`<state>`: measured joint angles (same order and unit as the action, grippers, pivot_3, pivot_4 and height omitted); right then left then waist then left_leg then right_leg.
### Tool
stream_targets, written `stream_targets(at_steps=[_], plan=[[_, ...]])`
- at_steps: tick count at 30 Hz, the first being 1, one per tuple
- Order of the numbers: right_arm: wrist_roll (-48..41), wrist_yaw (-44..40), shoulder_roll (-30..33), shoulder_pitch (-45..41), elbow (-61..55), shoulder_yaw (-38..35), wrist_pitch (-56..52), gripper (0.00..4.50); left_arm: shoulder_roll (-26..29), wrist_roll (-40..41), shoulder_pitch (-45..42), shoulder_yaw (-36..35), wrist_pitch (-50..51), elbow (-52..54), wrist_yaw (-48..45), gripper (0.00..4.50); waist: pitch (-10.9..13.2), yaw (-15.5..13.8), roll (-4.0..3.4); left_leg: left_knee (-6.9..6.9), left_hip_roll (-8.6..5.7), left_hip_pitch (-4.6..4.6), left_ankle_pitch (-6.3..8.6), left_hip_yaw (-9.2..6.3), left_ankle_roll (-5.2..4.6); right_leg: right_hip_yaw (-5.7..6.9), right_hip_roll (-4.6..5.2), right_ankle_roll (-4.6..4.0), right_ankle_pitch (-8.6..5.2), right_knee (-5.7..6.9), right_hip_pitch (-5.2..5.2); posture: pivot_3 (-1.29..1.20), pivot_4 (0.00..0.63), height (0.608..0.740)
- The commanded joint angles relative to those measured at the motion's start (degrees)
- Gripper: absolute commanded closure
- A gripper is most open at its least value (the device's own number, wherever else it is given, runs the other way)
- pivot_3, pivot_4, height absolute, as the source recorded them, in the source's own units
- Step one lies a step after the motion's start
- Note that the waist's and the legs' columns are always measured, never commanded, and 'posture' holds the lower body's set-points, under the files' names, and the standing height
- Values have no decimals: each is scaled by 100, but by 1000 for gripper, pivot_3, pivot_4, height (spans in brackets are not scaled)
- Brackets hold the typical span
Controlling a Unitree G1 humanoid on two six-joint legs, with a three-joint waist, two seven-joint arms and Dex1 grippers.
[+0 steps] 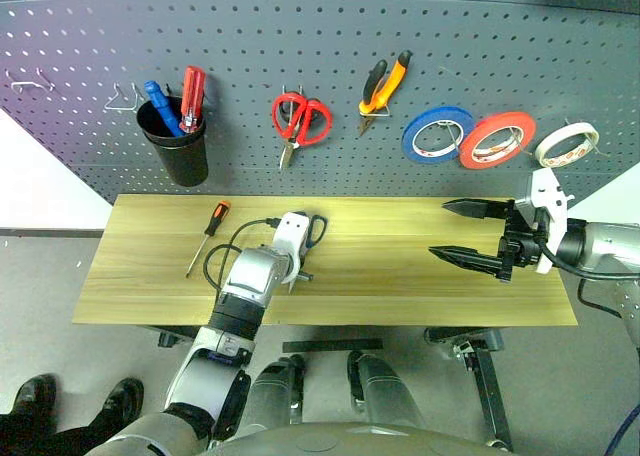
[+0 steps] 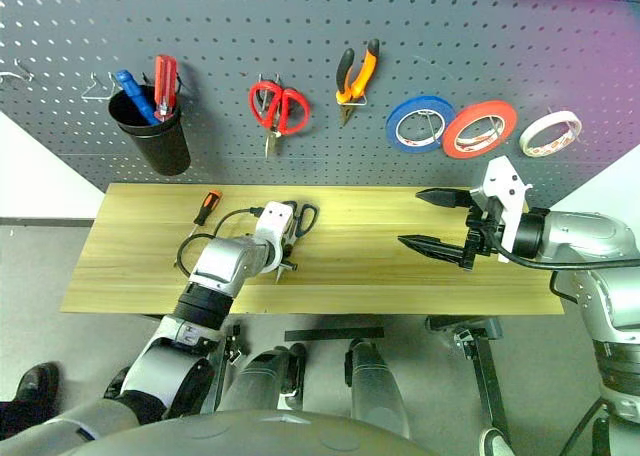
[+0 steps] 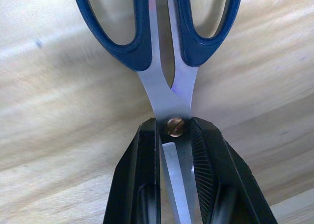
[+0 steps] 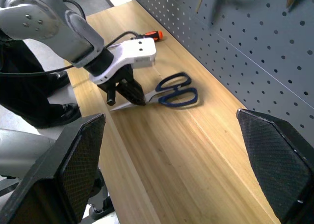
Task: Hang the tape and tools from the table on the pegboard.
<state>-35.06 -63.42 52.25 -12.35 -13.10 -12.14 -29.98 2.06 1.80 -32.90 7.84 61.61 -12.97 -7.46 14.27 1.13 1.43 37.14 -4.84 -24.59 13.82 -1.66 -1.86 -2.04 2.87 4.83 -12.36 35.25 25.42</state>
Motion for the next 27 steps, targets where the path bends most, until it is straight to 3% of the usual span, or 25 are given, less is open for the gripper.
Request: stream_targets(at_steps=[1,6,11,27], plan=[[-52,-42,-3,-112,-4,-163,116,0,49,-17,142,130,-84,675,-56,3980,0,-2,0,0,0,1,0,0,0,0,0,0,0,0,-1,-144,269,740],[-20,-74,-27,-168,96,-89,172,0,206,-83,435,405,-141,1135,-113,3980,0,-7,-1,1,0,1,0,0,-1,0,0,0,0,0,-1,-136,267,740],[-33,-247,38,-180,222,-164,238,0,869,-148,827,973,-647,1686,-670,3980,0,-2,-2,0,0,1,-6,0,-10,0,0,-1,0,0,0,-135,267,740],[-422,-1241,93,62,925,-641,394,0,1504,-414,1336,1040,-2672,2059,-1091,3980,-1,-22,-9,-1,-1,2,-7,7,-15,2,10,-5,-1,-1,-1,-119,259,740]])
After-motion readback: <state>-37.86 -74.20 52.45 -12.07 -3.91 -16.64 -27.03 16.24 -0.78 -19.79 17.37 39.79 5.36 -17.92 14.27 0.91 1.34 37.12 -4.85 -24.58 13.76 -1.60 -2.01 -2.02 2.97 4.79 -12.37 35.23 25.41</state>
